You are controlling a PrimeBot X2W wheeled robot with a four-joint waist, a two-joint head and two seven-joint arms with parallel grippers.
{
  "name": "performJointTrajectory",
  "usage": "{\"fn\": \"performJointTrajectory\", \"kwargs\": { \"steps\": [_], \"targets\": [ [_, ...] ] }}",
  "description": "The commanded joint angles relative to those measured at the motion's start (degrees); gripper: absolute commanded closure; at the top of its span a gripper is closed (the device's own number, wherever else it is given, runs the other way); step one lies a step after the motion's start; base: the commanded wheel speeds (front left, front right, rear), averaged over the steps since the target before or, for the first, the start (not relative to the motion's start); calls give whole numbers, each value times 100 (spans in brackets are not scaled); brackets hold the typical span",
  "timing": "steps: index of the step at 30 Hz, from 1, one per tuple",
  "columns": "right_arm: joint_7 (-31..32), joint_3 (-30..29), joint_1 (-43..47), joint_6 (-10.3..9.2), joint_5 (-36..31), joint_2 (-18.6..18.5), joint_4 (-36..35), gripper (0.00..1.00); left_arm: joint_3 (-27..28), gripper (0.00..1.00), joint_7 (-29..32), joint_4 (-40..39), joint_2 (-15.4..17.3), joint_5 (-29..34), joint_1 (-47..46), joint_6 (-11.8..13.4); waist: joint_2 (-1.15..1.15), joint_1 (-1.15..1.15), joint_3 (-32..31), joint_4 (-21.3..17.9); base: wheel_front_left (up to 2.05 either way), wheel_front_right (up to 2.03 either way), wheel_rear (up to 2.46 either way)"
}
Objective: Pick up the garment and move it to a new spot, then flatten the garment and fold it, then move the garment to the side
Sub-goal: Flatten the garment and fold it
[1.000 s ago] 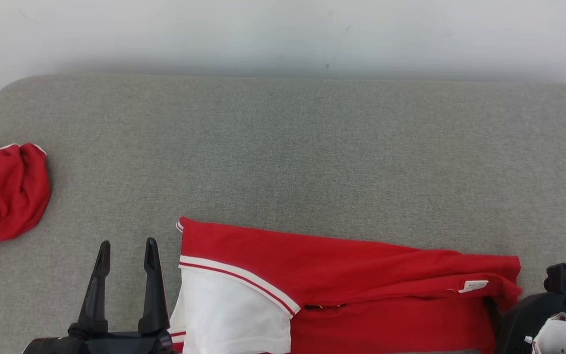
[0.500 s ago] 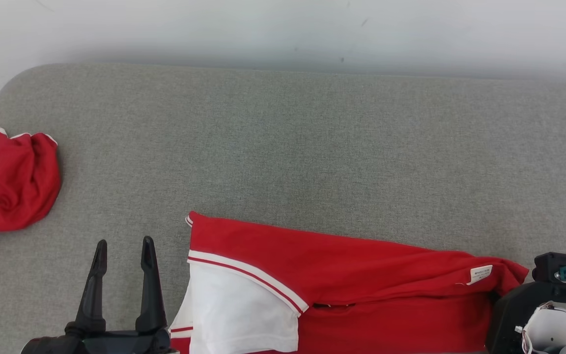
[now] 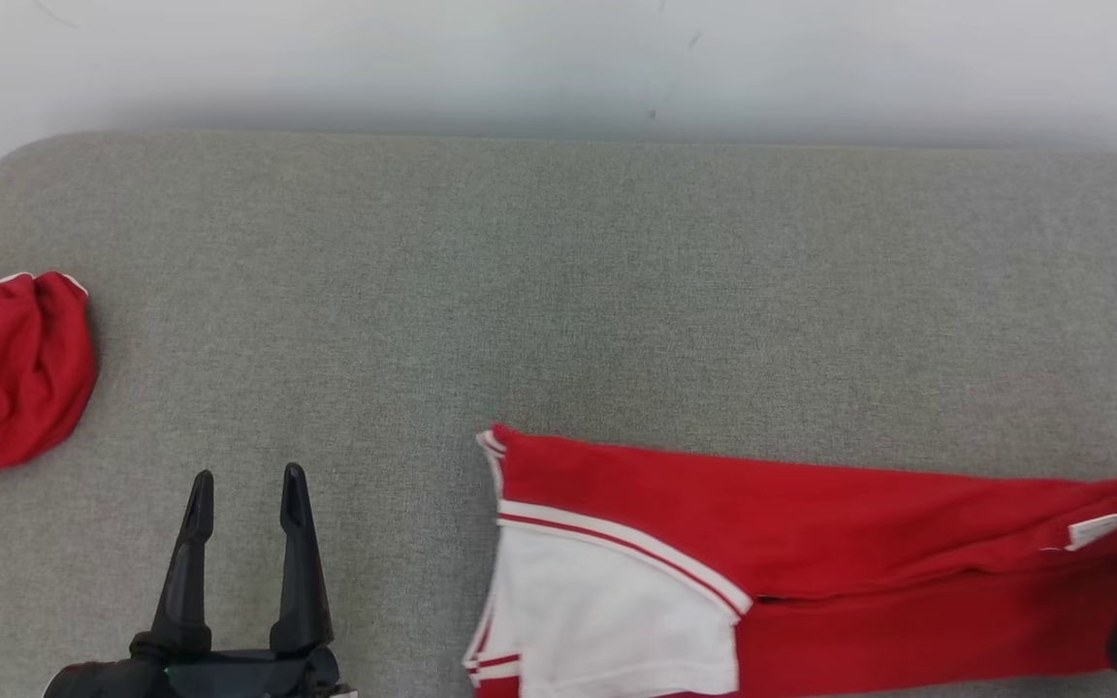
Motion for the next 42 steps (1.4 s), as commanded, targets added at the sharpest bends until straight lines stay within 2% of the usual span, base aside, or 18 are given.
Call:
{"fn": "performJointTrajectory", "kwargs": {
  "steps": [1, 5, 8, 10, 13, 16, 18, 23, 24, 29, 35, 42],
  "targets": [
    [55, -197, 33, -15, -141, -20, -176, 100, -1, 0, -19, -22, -8, -29, -45, -3, 0, 0, -15, -2, 0, 0, 0],
    [195, -347, 161, -15, -277, -16, -452, 100, 4, 0, -19, -41, -8, -16, -14, -12, 0, 0, -70, -14, 0, 0, 0],
    [402, -103, 312, -14, -180, -14, -741, 100, 36, 0, -19, -60, -8, 17, 29, -6, 0, 0, -154, -31, 0, 0, 0],
    [543, 260, 420, -14, 151, -8, -940, 100, 71, 0, -19, -82, -7, 62, 57, 4, 0, 0, -207, -45, 0, 0, 0],
    [652, 1016, 558, -14, 1064, -12, -1152, 100, 132, 0, -19, -133, -7, 92, 94, 8, 0, 0, -282, -52, 0, 0, 0],
    [563, 1819, 624, -14, 1848, -12, -1257, 100, 195, 0, -19, -174, -7, 125, 135, -13, 0, 0, -334, -31, 0, 0, 0],
    [423, 2233, 571, -14, 2117, -17, -1187, 100, 200, 0, -19, -181, -8, 132, 147, -35, 0, 0, -358, 11, 0, 0, 0],
    [-80, 3097, 247, -14, 2561, -15, -617, 100, 137, 0, -19, -175, -8, 122, 158, -71, 0, 0, -369, 192, 0, 0, 0],
    [-296, 3374, 65, -14, 2682, -14, -301, 100, 99, 0, -19, -162, -7, 120, 155, -76, 0, 0, -364, 285, 0, 0, 0],
    [-696, 4044, -423, -13, 2908, -15, 534, 100, 45, 0, -19, -106, -8, 71, 116, -76, 0, 0, -316, 537, 0, 0, 0],
    [-961, 4507, -905, -13, 2954, -14, 1378, 100, -36, 0, -19, -75, -7, 2, 37, -41, 0, 0, -242, 780, 0, 0, 0],
    [-1068, 4860, -1137, -13, 2915, -16, 1914, 100, -41, 0, -19, -16, -8, -46, -30, -29, 0, 0, -206, 887, 0, 0, 0]
  ]
}}
